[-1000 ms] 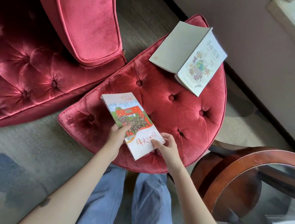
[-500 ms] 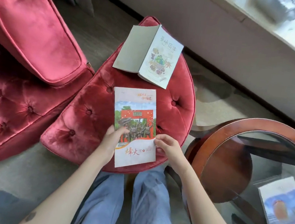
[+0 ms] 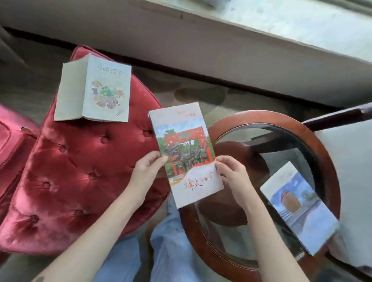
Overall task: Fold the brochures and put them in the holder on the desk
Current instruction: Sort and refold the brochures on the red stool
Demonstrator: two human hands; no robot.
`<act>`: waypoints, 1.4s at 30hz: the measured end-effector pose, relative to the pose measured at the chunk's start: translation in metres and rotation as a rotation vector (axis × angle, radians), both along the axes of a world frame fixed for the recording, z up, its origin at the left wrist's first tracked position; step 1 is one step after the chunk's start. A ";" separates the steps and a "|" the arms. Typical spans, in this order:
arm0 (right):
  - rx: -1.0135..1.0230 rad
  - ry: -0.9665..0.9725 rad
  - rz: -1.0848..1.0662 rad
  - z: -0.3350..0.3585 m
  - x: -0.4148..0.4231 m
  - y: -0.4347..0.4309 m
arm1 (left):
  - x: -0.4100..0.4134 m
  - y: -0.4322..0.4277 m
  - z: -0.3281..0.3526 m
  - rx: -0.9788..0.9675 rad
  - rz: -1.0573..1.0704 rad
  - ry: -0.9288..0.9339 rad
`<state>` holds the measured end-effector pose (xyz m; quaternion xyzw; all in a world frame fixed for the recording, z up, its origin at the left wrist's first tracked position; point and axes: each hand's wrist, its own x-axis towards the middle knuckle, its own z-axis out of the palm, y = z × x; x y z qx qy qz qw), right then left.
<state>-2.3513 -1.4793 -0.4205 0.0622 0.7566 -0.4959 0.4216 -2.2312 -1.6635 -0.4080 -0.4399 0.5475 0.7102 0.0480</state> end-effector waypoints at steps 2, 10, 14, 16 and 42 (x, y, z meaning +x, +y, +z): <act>0.029 0.032 -0.050 0.004 -0.014 0.028 | -0.019 0.022 0.003 -0.011 -0.085 -0.006; 0.178 0.104 -0.308 0.018 -0.065 0.147 | -0.086 0.132 -0.004 0.058 -0.286 -0.064; 0.312 0.220 -0.280 0.018 -0.076 0.209 | -0.095 0.196 -0.016 0.054 -0.441 -0.103; 0.354 0.236 -0.278 0.013 -0.076 0.236 | -0.097 0.225 -0.020 0.048 -0.482 -0.137; 0.807 0.346 -0.220 -0.042 -0.079 0.279 | -0.109 0.325 -0.057 0.004 -0.614 -0.436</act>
